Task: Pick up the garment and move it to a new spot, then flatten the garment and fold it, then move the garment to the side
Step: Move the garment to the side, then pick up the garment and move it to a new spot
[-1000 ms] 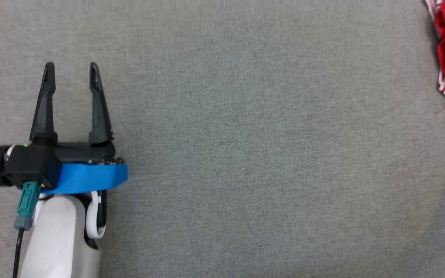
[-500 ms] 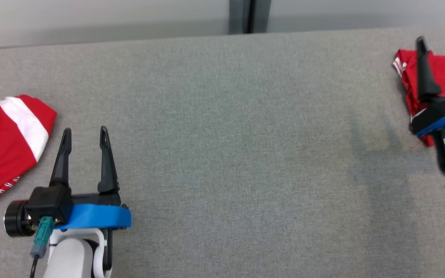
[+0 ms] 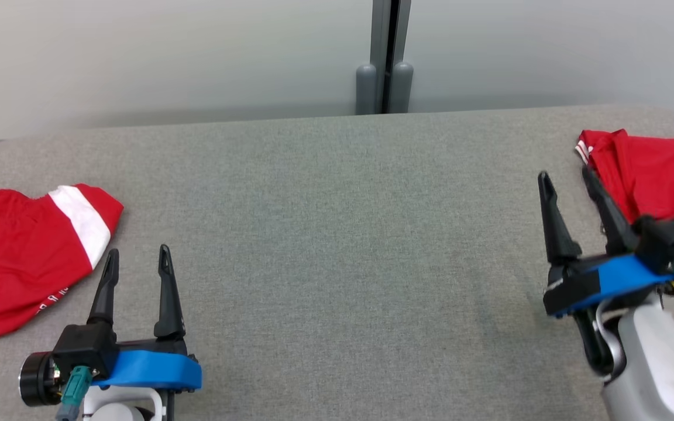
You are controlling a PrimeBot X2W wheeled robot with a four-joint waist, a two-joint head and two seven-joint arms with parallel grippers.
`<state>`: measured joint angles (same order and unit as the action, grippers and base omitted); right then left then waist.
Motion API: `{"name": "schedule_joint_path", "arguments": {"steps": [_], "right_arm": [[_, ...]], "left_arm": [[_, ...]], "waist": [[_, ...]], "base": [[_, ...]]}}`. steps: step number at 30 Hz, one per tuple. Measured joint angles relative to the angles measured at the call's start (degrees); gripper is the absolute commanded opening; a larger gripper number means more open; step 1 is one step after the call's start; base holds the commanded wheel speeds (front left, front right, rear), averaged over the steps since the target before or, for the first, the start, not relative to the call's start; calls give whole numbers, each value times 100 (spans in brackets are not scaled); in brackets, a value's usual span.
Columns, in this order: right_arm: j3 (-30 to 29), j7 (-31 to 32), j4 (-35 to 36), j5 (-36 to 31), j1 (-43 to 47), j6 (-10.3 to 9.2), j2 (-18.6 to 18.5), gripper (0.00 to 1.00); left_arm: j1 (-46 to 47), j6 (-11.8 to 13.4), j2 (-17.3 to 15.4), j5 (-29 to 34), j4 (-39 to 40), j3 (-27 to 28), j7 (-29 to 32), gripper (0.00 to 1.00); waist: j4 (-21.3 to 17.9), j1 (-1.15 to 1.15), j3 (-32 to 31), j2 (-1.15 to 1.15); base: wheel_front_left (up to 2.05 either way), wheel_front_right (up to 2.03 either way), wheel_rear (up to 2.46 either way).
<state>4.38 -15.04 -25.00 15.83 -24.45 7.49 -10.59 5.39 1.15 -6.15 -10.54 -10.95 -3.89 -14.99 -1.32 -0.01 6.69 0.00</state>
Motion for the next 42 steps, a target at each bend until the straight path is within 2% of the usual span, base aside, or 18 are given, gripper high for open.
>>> {"name": "schedule_joint_path", "arguments": {"steps": [11,20,28,42], "right_arm": [[-516,446,1335,-276,1421,-1,444,100],[-725,723,2107,-449,2004,0,662,100],[-783,849,2358,-559,2145,-1,726,100],[-837,906,2361,-588,2195,-1,754,100]], "left_arm": [[-190,38,7,-55,-12,16,0,100],[-170,34,-11,-67,-69,-37,0,100],[-170,55,-16,-102,-127,-63,0,100],[-131,91,-74,-151,-158,-90,0,100]], "waist": [[-31,1,-259,0],[64,1,-228,0],[126,1,-251,0],[194,1,-231,0]], "base": [[0,0,0],[0,0,0],[0,0,0],[0,0,0]]}}
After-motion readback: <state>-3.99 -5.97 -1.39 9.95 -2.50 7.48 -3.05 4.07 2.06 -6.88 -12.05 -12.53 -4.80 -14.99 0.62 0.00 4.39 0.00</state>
